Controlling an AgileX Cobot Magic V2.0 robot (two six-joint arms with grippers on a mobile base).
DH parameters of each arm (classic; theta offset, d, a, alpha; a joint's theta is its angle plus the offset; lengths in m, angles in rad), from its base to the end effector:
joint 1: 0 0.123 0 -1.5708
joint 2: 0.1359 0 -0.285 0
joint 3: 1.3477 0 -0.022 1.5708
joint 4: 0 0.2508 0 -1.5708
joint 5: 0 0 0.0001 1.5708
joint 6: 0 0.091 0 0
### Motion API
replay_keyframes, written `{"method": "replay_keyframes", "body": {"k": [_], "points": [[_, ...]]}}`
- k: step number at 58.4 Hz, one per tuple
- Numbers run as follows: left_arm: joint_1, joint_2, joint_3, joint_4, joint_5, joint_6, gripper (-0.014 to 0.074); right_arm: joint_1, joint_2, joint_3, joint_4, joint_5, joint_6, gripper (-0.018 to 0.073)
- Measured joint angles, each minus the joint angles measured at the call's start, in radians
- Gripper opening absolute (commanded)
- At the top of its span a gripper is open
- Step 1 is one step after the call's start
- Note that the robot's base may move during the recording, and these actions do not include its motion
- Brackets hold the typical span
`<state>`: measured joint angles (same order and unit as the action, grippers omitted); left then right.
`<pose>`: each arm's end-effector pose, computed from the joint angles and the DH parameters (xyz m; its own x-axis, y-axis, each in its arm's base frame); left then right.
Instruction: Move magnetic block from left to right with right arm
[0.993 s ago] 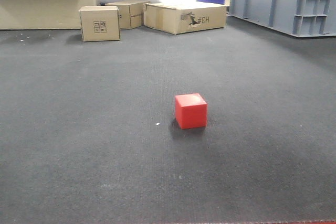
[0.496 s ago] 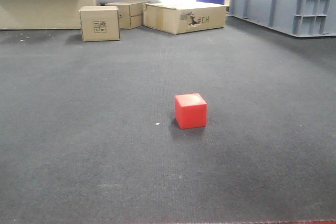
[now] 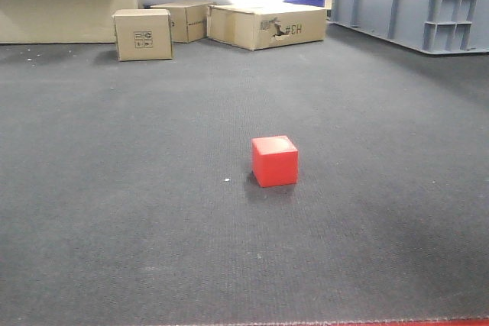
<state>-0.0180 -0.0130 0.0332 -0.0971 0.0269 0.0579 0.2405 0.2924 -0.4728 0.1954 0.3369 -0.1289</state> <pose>0.0568 -0.0013 0.2002 0.0394 -0.0399 -0.9984 0.0222 0.9990 -0.0390 0.0641 0.0217 0.3231 -0.0781 0.0381 -0.9962 -0.2960 0.9533 0.0597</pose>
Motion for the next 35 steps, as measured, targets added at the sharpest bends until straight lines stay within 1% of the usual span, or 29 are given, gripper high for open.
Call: {"method": "replay_keyframes", "body": {"k": [7, 14, 20, 26, 35], "points": [[0.000, 0.000, 0.000, 0.000, 0.000, 0.000, -0.0126, -0.124, -0.129, 0.167, -0.022, -0.076, 0.000, 0.0057], [0.000, 0.000, 0.000, 0.000, 0.000, 0.000, -0.0126, -0.190, -0.224, 0.321, -0.055, -0.123, 0.000, 0.0057], [0.000, 0.000, 0.000, 0.000, 0.000, 0.000, -0.0126, -0.199, -0.277, 0.416, -0.094, -0.169, 0.000, 0.0057], [0.000, 0.000, 0.000, 0.000, 0.000, 0.000, -0.0126, -0.201, -0.299, 0.482, -0.111, -0.230, 0.000, 0.0057], [0.000, 0.000, 0.000, 0.000, 0.000, 0.000, -0.0126, -0.203, -0.303, 0.501, -0.119, -0.310, 0.019, 0.0057]]}}
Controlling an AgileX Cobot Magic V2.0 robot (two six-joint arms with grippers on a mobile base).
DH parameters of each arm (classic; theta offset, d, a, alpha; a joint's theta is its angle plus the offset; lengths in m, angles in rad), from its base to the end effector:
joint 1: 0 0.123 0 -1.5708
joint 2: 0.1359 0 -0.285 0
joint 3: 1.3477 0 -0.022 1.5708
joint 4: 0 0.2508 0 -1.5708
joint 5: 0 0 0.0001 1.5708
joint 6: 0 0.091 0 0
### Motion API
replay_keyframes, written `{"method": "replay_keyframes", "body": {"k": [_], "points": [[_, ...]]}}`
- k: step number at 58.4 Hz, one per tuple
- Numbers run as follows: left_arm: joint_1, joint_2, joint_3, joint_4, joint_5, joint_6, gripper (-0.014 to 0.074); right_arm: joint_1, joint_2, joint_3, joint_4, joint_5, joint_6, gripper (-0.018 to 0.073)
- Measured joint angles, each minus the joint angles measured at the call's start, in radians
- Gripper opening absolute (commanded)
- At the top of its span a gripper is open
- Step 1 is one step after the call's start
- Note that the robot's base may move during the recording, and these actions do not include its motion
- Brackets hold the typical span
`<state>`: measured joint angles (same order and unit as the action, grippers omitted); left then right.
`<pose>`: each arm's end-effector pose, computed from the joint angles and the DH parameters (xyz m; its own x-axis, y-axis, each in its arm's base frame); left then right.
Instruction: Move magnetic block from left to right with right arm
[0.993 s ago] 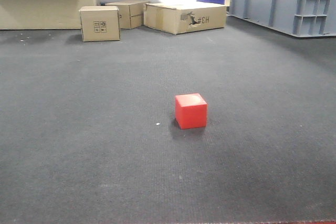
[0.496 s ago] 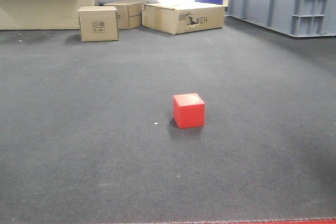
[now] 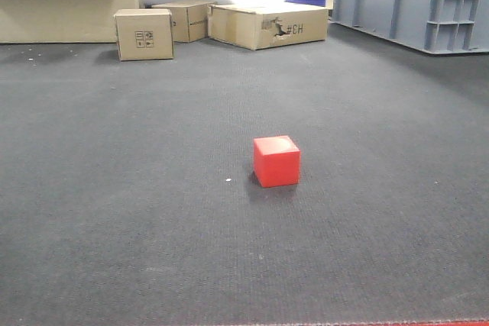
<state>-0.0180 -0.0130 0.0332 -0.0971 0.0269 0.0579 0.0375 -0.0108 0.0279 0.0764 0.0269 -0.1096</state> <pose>0.0568 -0.0013 0.2002 0.0394 -0.0399 -0.9984 0.0222 0.9990 -0.0390 0.0567 0.0023 0.2019 0.0445 -0.0316 -0.9985 -0.0381 0.9987 -0.0333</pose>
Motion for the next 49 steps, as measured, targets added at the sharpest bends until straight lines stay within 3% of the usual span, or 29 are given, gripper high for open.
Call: {"method": "replay_keyframes", "body": {"k": [49], "points": [[0.000, 0.000, 0.000, 0.000, 0.000, 0.000, -0.0126, 0.000, 0.000, 0.001, -0.006, -0.008, 0.006, 0.0057]]}}
